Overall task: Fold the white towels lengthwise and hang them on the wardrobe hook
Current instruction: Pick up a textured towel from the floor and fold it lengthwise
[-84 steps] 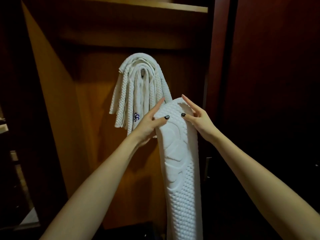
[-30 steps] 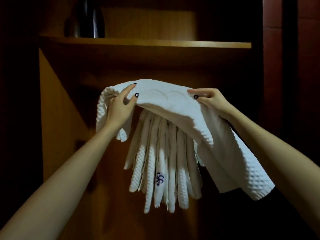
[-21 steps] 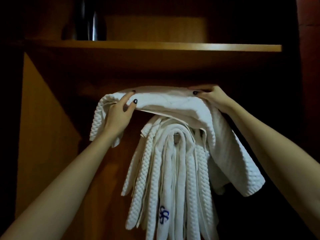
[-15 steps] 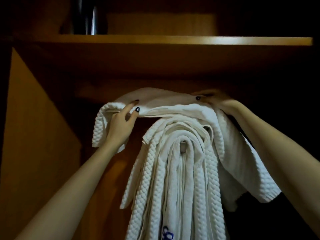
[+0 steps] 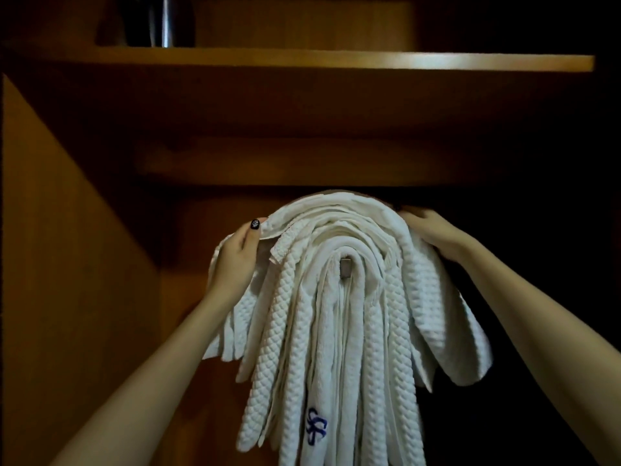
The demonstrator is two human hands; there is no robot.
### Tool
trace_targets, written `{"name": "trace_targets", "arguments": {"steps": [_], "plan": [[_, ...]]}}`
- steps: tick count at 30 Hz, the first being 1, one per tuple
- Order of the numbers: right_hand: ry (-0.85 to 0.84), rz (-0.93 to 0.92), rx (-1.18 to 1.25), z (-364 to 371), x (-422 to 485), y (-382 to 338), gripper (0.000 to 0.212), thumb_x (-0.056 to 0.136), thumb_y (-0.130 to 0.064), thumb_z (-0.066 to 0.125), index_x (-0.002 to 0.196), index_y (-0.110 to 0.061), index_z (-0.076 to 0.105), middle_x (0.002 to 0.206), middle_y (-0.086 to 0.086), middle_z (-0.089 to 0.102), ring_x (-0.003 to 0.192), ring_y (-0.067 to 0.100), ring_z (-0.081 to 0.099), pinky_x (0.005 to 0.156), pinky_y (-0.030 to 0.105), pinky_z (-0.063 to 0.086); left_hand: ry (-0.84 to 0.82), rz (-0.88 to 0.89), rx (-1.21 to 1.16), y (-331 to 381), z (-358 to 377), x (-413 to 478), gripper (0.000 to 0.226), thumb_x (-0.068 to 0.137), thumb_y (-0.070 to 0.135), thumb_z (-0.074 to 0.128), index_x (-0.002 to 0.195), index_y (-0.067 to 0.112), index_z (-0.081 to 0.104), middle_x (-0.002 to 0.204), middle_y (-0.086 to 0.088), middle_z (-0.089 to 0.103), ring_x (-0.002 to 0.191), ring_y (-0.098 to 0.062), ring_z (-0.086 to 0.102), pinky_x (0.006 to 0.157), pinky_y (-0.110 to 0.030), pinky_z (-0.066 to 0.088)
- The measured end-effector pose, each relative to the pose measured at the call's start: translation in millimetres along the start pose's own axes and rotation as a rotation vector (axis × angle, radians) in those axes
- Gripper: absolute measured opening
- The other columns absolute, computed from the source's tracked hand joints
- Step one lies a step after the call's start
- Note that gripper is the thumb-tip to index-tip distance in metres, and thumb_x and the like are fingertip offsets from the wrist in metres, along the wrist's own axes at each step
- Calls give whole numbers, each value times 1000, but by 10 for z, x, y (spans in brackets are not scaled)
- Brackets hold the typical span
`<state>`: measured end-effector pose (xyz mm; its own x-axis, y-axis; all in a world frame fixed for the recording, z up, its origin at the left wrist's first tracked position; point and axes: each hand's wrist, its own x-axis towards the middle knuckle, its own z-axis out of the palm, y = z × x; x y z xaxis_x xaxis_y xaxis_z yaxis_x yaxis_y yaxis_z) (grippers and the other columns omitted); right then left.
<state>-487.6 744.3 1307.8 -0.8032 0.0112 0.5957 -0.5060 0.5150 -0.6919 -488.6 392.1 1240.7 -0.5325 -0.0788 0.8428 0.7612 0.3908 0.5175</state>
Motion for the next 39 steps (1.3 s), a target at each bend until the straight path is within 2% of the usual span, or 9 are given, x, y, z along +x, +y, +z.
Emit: {"name": "trace_targets", "arguments": {"steps": [6,11,15,18,22,27,30,36,39], "plan": [[123,76,155,-30,-107,-71,20,90,-24,65,109,-25,68,102,1,71,86,12,69,66,18,54,-97,-24,18,-73,76,-205,31,101,41,35,127,40,53,89,10,70,74,-11,62,65,-32,51],[54,176,61,249,-378,134,53,94,-58,46,115,-13,65,108,1,69,90,11,65,65,21,49,-129,-65,-93,-103,100,-436,41,101,38,34,142,32,39,135,18,46,123,2,40,97,-18,33],[77,167,-52,282,-668,364,61,95,-61,39,139,-20,50,136,3,56,115,17,57,89,30,46,-86,-101,-143,-149,62,-649,48,101,33,38,148,30,26,125,26,41,106,24,39,91,-15,33],[289,107,-187,327,-831,379,57,99,-49,43,149,-24,34,139,8,51,121,26,53,98,36,44,90,30,-45,-174,24,-863,37,101,32,41,137,23,44,121,12,57,101,-2,57,81,-16,44],[396,-171,-64,399,-986,-2,44,98,-40,46,142,-40,40,102,-18,62,67,-3,58,56,9,45,194,86,95,-165,-123,-670,36,93,35,47,126,23,56,117,4,40,97,6,41,82,-14,41],[204,-219,-48,531,-1084,-375,42,99,-45,45,141,-42,43,129,-19,57,107,-16,52,79,1,44,-296,-67,-123,-258,-86,-456,67,93,21,59,150,24,23,153,4,29,139,-13,29,110,-31,28],[196,-184,-63,510,-1121,-366,45,100,-43,44,145,-39,39,140,-15,51,121,-3,48,92,12,42,-245,-48,-218,-361,-62,-452,63,91,16,63,146,22,33,143,13,39,131,-2,38,105,-20,36],[195,-210,-77,519,-1205,-329,51,104,-26,39,130,-70,30,118,-57,37,111,-32,37,86,-5,35,-102,50,-105,-411,-15,-276,58,90,17,64,142,29,41,128,32,44,112,25,42,86,4,33],[217,-246,-103,545,-1156,-285,48,104,-27,40,132,-65,33,130,-44,41,125,-17,38,97,5,36,-132,79,26,-442,-4,-173,60,87,27,65,137,48,39,123,25,53,109,6,52,84,-7,40]]}}
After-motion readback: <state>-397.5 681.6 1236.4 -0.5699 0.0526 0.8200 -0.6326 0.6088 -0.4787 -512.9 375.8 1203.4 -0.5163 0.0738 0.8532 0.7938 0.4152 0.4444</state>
